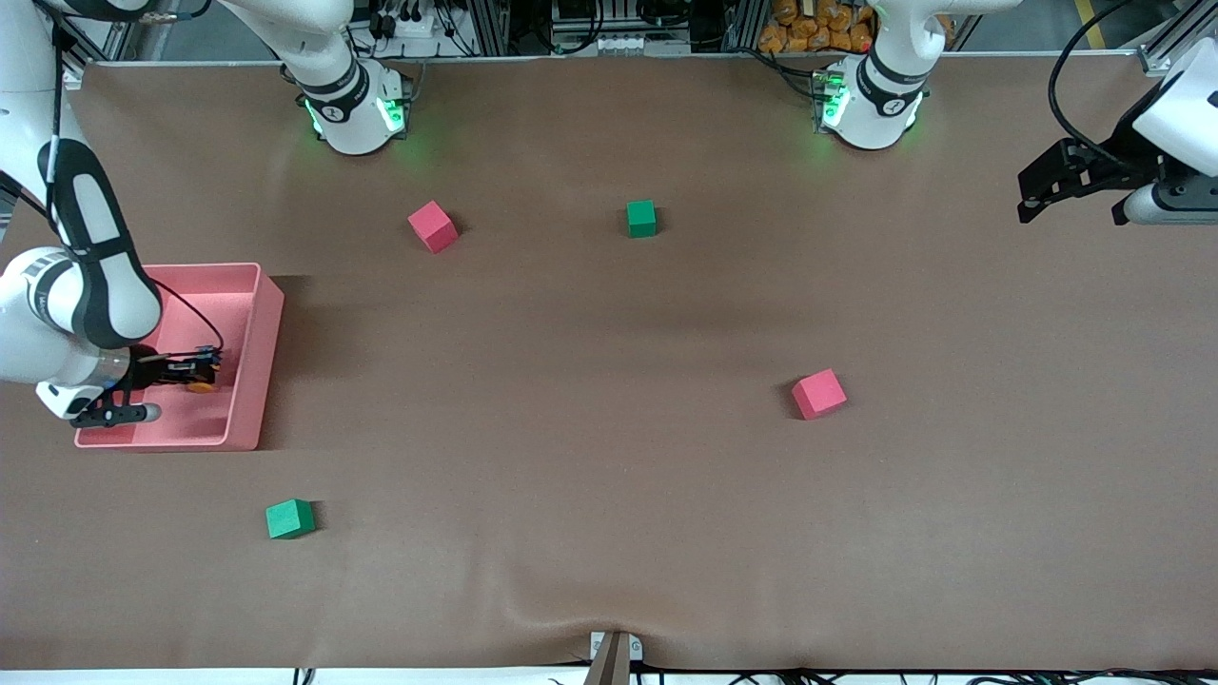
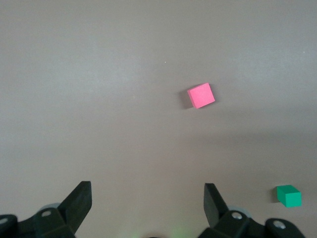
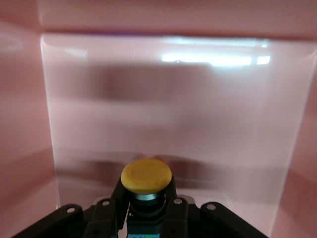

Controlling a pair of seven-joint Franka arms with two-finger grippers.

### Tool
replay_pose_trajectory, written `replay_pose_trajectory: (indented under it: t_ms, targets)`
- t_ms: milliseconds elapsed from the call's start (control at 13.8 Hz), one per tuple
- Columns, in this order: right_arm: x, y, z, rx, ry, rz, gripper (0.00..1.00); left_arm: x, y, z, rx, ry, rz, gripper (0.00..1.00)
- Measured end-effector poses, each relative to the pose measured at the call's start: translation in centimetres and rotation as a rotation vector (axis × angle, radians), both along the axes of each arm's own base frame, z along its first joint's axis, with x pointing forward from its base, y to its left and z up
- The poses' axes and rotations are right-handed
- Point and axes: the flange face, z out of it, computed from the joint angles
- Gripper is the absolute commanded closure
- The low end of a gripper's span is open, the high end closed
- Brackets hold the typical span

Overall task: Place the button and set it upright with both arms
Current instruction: 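Lift the button out of the tray and carry it to mid-table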

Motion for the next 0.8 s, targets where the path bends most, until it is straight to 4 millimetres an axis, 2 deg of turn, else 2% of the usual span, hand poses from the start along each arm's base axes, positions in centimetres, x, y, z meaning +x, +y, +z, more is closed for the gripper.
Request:
replay_pose_trajectory:
  t_ms: [218, 508, 653, 799]
  targets:
    - [1.6, -0.4, 3.1, 0.018, 0.030, 0.014, 1.00, 0.0, 0.0, 0.0, 0.000, 0.000, 0.000, 0.00]
    - [4.1, 0.1, 9.9, 0.047, 0.089, 0.025, 1.00, 0.0, 0.2, 0.0, 0.000, 0.000, 0.004, 0.00]
    - [5.6, 3.0, 13.6, 0.050, 0.133, 0.001, 1.00, 0.1, 0.3, 0.0, 0.000, 0.000, 0.006, 0.00]
    - [7.3, 9.1, 17.0, 0.033, 0.172, -0.018, 1.00, 0.1, 0.4, 0.0, 0.000, 0.000, 0.007, 0.00]
